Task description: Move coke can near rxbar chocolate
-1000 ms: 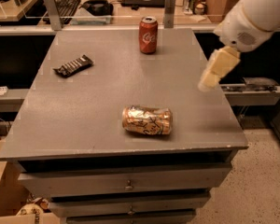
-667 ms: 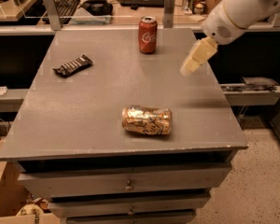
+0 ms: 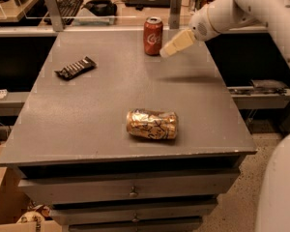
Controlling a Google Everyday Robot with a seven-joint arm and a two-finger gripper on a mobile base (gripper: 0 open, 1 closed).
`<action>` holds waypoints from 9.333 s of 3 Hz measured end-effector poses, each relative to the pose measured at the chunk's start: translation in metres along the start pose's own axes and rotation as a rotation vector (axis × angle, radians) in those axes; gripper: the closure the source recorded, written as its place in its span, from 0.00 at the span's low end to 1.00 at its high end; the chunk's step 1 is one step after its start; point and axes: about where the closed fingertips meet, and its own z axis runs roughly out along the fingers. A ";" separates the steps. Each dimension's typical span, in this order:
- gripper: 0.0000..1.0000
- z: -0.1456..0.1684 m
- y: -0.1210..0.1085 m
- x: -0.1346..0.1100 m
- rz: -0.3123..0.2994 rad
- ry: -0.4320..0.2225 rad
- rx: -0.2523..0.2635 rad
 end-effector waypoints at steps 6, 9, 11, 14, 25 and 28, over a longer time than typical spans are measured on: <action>0.72 0.062 -0.032 -0.068 0.078 -0.451 0.009; 1.00 -0.016 0.099 -0.084 -0.148 -0.509 -0.272; 1.00 0.029 0.168 -0.110 -0.214 -0.430 -0.314; 0.83 0.105 0.185 -0.137 -0.153 -0.428 -0.326; 0.00 0.103 0.192 -0.065 -0.170 -0.388 -0.355; 0.00 0.103 0.192 -0.066 -0.171 -0.388 -0.355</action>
Offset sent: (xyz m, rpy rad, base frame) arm 0.1032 0.0455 -0.0144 0.2739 -0.1786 -0.0676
